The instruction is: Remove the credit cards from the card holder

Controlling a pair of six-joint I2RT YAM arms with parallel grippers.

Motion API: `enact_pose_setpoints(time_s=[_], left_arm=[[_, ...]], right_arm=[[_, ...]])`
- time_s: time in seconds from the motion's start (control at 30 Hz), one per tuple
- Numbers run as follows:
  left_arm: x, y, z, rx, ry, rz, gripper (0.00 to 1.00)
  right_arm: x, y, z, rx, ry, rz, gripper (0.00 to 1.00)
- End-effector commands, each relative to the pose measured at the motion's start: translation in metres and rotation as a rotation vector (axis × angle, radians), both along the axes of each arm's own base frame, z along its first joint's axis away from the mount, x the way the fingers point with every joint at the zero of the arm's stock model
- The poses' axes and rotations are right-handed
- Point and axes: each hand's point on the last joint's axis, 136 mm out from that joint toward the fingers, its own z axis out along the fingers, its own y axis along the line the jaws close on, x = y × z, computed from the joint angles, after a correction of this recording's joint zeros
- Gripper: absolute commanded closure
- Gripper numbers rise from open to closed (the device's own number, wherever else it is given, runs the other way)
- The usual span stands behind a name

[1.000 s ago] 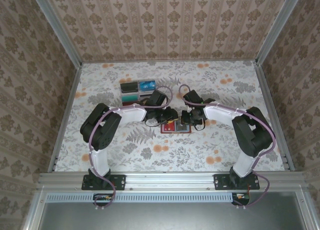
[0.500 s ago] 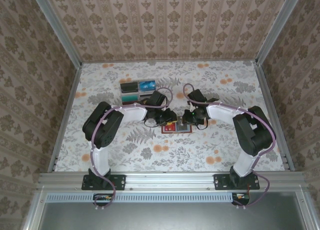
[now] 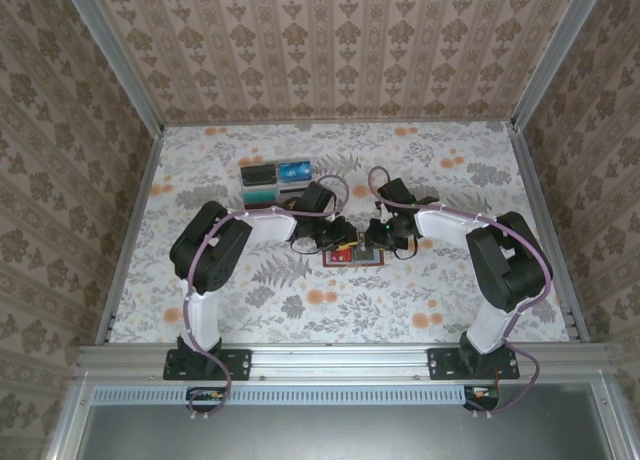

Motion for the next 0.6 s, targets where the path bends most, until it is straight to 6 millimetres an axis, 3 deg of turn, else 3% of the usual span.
enact_pose_setpoints(time_s=[0.0, 0.4, 0.57], left_arm=[[-0.003, -0.004, -0.008, -0.043, 0.026, -0.01, 0.78], [0.004, -0.005, 0.021, -0.201, -0.02, -0.03, 0.8], [0.003, -0.008, 0.031, -0.244, -0.04, -0.055, 0.88]], right_arm=[[-0.029, -0.011, -0.033, -0.052, 0.129, -0.003, 0.76], [-0.028, -0.02, -0.038, -0.117, 0.138, -0.01, 0.76], [-0.028, -0.026, -0.041, -0.152, 0.144, -0.005, 0.76]])
